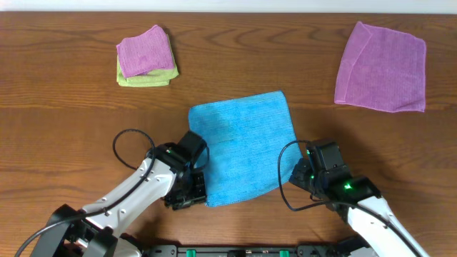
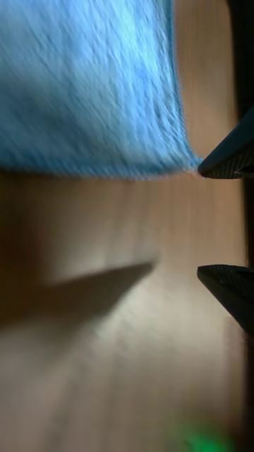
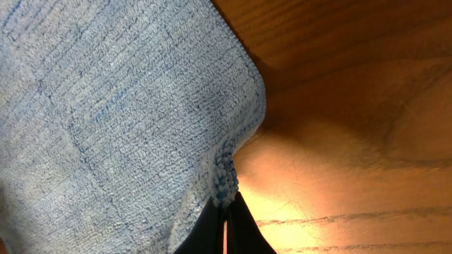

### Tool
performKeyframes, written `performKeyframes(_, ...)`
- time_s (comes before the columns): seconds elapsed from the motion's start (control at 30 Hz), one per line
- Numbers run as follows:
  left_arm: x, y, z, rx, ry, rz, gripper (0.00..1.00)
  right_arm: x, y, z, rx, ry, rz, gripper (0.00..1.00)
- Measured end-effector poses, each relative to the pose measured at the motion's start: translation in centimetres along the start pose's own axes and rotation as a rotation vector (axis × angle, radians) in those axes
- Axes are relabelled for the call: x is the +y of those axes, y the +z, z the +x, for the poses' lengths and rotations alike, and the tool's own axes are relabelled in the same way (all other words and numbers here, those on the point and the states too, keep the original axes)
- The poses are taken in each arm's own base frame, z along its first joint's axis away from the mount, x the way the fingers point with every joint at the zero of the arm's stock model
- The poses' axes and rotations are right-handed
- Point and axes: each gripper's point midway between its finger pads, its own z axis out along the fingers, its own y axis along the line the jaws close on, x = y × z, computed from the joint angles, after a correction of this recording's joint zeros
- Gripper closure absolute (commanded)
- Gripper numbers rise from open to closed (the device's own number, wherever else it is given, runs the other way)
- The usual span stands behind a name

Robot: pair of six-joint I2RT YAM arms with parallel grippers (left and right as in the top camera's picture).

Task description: Fold the cloth

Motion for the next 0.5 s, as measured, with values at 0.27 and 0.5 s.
performKeyframes(0.27, -2.4, -0.2, -1.6, -0.057, 0.037, 0.105, 0.56, 0.0, 0.0, 0.0, -0.001, 0.000, 0.000, 0.98)
performKeyframes(0.5, -2.3, 0.4, -0.9, -0.023, 0.005, 0.118, 0.55, 0.0, 0.0, -0.1, -0.003, 0.000, 0.002, 0.98)
